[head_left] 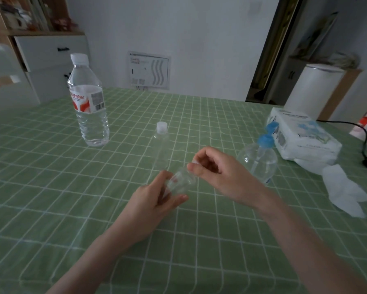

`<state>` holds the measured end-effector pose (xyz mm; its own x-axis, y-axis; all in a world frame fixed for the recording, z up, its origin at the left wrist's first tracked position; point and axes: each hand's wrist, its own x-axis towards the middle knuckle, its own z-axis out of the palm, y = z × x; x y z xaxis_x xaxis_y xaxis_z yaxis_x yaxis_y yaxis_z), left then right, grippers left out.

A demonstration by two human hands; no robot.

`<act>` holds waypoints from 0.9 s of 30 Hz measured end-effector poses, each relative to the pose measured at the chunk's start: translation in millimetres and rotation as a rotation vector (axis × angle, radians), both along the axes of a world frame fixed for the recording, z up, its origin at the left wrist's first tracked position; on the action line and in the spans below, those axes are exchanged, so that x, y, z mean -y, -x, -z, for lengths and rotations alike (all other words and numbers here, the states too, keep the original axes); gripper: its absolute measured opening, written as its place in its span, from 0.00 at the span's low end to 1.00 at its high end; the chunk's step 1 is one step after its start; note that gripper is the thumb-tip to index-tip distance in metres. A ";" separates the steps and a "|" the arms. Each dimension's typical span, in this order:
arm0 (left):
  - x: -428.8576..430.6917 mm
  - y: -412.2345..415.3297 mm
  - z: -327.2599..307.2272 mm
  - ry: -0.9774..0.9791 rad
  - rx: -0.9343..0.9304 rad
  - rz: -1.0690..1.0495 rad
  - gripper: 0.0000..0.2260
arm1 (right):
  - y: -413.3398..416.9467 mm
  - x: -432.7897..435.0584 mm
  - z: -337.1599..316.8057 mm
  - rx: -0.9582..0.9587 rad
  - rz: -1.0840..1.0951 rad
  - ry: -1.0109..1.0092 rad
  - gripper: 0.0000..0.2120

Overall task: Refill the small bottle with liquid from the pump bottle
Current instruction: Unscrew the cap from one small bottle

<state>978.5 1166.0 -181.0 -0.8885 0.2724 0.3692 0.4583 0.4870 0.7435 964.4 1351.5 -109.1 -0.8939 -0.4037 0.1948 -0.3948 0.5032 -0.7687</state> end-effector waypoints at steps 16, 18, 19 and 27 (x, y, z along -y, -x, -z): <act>11.4 3.9 5.0 0.025 -0.028 -0.031 0.26 | 3.0 5.7 -3.5 0.047 -0.030 0.033 0.07; 11.6 4.5 5.3 0.023 -0.020 -0.032 0.26 | 3.1 4.9 -4.0 0.065 -0.052 0.040 0.09; 11.7 4.8 5.6 0.019 -0.017 -0.031 0.26 | 3.5 4.4 -3.9 0.070 -0.053 0.032 0.10; 7.8 4.8 -0.3 -0.291 0.253 0.055 0.14 | 15.8 -11.2 -5.8 0.062 0.095 0.265 0.07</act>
